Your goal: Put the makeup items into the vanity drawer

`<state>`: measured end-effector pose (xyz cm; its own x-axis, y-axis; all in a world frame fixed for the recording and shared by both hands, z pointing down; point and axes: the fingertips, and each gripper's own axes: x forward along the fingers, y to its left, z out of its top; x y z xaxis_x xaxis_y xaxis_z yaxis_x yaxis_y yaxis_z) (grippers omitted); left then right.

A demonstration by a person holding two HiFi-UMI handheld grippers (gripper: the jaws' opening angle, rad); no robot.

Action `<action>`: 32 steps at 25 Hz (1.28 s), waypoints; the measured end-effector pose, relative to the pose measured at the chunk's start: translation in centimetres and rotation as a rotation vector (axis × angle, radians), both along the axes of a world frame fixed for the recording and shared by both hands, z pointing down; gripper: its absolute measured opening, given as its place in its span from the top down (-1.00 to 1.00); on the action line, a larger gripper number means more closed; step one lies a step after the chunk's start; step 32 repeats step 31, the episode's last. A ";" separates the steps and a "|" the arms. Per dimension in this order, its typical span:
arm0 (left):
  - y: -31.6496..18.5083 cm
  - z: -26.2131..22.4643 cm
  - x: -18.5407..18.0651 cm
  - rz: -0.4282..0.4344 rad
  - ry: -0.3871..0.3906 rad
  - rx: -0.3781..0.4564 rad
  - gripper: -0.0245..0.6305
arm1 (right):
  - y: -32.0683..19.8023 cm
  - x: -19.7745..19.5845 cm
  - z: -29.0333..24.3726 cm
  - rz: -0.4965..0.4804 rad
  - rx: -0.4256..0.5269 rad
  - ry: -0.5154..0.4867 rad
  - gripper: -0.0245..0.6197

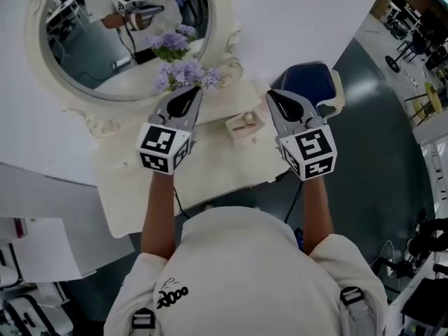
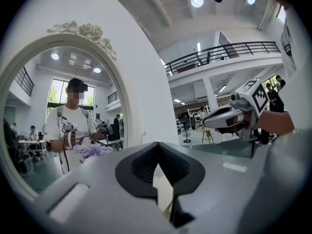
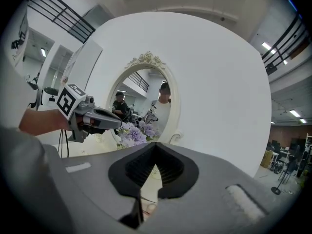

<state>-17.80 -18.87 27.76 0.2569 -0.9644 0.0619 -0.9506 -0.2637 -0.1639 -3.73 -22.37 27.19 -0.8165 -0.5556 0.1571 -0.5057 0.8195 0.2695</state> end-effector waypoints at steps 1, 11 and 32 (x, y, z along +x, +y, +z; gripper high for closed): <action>0.2 -0.2 0.0 -0.002 -0.003 0.005 0.87 | 0.2 -0.2 -0.2 -0.004 0.002 -0.003 0.91; 1.2 -1.1 0.3 0.013 0.010 0.024 0.87 | 1.4 -0.6 0.2 -0.010 0.007 0.027 0.91; 2.2 -1.1 1.3 0.019 -0.018 0.024 0.87 | 2.5 -0.8 0.2 -0.033 0.005 0.018 0.91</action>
